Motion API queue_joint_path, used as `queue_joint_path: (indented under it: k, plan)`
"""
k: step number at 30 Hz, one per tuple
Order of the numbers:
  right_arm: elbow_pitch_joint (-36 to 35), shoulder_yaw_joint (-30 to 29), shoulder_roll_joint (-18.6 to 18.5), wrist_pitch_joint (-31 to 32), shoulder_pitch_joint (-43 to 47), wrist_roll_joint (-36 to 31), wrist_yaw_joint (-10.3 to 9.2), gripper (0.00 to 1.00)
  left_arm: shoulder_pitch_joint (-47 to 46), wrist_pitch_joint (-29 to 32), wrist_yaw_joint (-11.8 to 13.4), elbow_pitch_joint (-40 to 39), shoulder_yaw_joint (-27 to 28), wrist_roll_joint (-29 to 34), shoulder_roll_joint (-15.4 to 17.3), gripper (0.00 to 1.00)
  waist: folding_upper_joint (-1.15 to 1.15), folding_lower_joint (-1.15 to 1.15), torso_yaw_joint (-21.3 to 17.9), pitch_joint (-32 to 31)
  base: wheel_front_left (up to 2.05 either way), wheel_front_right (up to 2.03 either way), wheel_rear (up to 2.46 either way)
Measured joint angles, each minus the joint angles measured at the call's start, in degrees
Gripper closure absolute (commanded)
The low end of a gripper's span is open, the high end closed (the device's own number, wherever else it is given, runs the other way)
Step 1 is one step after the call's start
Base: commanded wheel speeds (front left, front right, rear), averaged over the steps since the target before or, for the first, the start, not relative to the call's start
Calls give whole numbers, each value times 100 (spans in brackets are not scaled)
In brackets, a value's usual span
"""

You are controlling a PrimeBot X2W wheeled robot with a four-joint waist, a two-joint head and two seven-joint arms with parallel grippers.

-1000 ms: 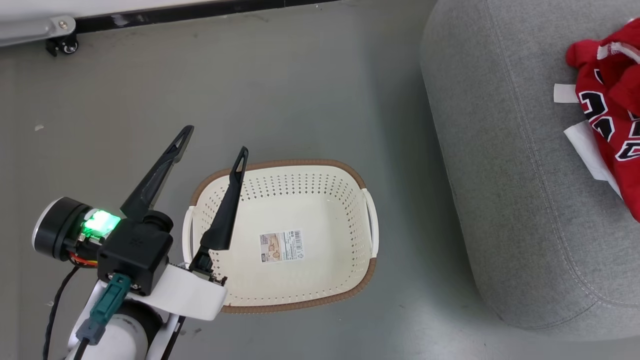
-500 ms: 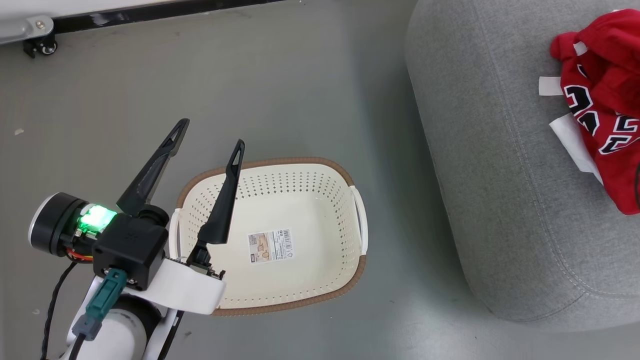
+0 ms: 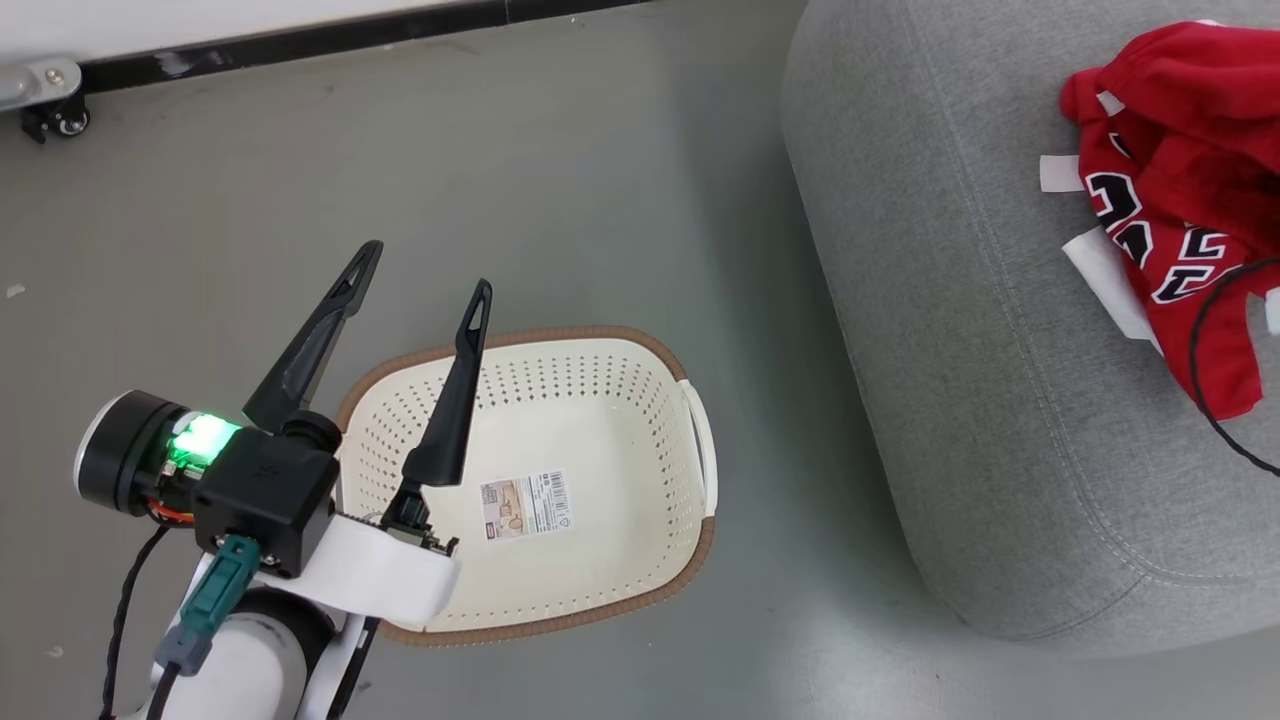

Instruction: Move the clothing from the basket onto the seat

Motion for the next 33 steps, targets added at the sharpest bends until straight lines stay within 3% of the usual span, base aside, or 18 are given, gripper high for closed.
queue_joint_path:
  k: [21,33]
  plan:
    - [-1126,457,-187,-249,1061,-45,0,0,207,-605,205,512,162,-259,-263,0,0,0,-83,-556,0,0,0]
    - [-2176,1028,94,-300,1342,-220,0,0,681,-956,419,934,411,-416,-371,0,0,0,101,-1011,0,0,0]
